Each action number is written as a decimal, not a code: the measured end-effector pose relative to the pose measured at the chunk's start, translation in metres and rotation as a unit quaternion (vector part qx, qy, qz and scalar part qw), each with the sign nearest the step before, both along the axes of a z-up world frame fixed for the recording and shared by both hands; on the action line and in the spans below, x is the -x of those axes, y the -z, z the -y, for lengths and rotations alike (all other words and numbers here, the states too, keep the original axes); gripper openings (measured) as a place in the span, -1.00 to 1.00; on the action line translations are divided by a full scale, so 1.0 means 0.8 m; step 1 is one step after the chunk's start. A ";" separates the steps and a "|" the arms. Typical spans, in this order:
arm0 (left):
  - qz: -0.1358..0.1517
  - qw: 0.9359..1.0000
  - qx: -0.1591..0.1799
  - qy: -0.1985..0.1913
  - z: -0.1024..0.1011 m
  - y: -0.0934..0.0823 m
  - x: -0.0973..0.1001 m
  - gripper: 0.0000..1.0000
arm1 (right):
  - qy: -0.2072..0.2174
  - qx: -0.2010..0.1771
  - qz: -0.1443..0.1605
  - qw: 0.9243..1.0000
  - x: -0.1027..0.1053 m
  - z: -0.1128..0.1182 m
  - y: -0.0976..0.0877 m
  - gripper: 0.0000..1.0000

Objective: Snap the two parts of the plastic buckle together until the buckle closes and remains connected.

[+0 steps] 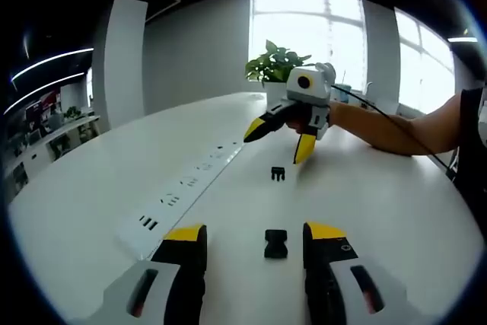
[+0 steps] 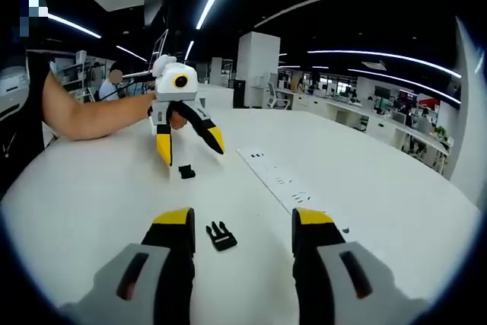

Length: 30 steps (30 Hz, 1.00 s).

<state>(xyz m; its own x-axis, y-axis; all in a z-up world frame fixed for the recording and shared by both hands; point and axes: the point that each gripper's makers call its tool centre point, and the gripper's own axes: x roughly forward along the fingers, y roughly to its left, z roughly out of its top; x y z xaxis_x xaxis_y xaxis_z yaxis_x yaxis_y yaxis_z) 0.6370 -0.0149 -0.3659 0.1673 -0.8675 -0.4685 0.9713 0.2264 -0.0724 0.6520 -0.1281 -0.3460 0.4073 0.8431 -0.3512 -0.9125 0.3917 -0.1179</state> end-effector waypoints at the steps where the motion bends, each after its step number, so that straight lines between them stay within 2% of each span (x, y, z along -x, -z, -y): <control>1: 0.000 1.000 -0.004 0.004 0.001 0.003 0.002 0.03 | -0.002 0.000 -0.003 1.000 0.002 0.000 0.001 -0.02; 10: 0.002 1.000 -0.012 0.006 -0.002 0.004 0.003 -0.02 | -0.009 0.002 -0.019 1.000 0.007 0.000 0.008 -0.10; 20: 0.003 1.000 -0.020 0.014 -0.003 0.007 0.011 -0.08 | 0.005 0.000 -0.017 1.000 -0.001 0.010 0.010 -0.12; 24: 0.001 1.000 -0.023 0.022 -0.004 0.010 0.013 -0.16 | -0.007 0.011 -0.026 1.000 0.008 0.006 0.018 -0.15; 30: 0.003 1.000 -0.023 0.021 -0.004 0.008 0.012 -0.18 | -0.018 0.018 -0.022 0.999 0.012 0.001 0.019 -0.21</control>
<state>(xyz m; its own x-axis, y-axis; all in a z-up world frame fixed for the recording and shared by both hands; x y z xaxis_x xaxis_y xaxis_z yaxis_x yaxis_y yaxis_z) 0.6272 -0.0116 -0.3724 0.1337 -0.8516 -0.5069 0.9805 0.1880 -0.0572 0.6424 -0.1289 -0.3609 0.3604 0.8435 -0.3982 -0.9305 0.3550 -0.0902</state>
